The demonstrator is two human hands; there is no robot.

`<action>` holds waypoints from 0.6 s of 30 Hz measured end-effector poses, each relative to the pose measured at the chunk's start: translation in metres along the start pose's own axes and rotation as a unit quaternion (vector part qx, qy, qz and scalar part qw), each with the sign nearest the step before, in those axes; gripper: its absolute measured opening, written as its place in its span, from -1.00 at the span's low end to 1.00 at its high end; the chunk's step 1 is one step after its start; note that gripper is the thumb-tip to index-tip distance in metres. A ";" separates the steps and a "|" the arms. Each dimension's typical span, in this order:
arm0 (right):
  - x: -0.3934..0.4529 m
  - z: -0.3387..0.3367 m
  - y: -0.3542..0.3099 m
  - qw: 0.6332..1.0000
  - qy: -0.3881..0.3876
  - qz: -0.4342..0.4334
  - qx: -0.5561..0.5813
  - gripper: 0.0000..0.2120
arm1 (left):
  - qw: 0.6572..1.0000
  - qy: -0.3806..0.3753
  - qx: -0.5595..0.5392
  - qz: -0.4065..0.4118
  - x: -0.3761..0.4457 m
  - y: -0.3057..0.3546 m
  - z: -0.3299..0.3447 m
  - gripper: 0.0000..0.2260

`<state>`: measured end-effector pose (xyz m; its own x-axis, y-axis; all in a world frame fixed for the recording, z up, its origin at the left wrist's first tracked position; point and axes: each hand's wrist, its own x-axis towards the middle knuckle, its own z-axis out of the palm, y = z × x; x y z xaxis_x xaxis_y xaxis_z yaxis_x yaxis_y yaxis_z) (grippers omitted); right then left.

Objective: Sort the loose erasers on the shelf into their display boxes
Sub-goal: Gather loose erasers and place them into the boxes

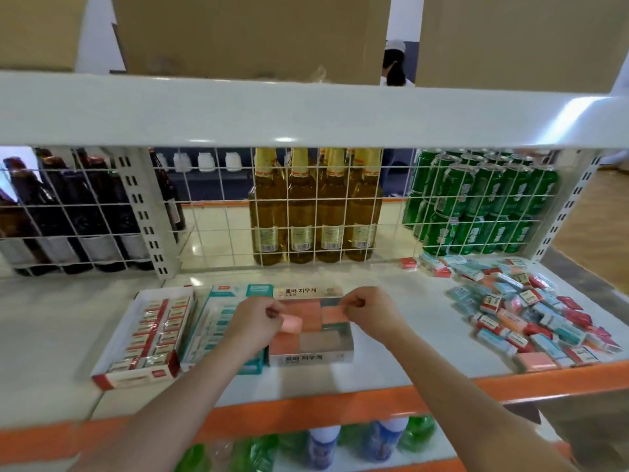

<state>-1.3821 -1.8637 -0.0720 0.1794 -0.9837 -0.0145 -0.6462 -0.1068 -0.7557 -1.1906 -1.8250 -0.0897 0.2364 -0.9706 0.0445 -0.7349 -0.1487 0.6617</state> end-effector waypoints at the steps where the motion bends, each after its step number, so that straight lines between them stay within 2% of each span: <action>1: 0.001 0.003 -0.002 1.000 -0.008 -0.001 -0.009 -0.83 | 1.000 -0.003 0.004 -0.002 -0.001 -0.003 -0.001 -0.82; 8: 0.001 0.017 -0.011 0.999 -0.029 -0.012 -0.044 -0.83 | 1.000 -0.008 0.023 -0.020 -0.002 -0.008 0.000 -0.82; 10: 0.001 0.018 -0.011 0.999 -0.040 -0.001 -0.037 -0.85 | 0.999 -0.002 0.029 -0.019 -0.002 -0.005 0.002 -0.83; 12: 0.000 0.019 -0.010 0.999 -0.046 0.013 -0.025 -0.78 | 0.999 0.003 0.048 -0.019 0.000 -0.004 0.004 -0.85; 18: -0.005 0.019 -0.011 0.998 -0.058 0.025 0.004 -0.83 | 0.994 0.023 0.090 -0.059 0.006 -0.003 0.010 -0.90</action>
<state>-1.3615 -1.8549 -0.0765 0.2321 -0.9644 -0.1267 -0.6506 -0.0571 -0.7573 -1.1934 -1.8320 -0.0989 0.3531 -0.9355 0.0117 -0.8015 -0.2960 0.5196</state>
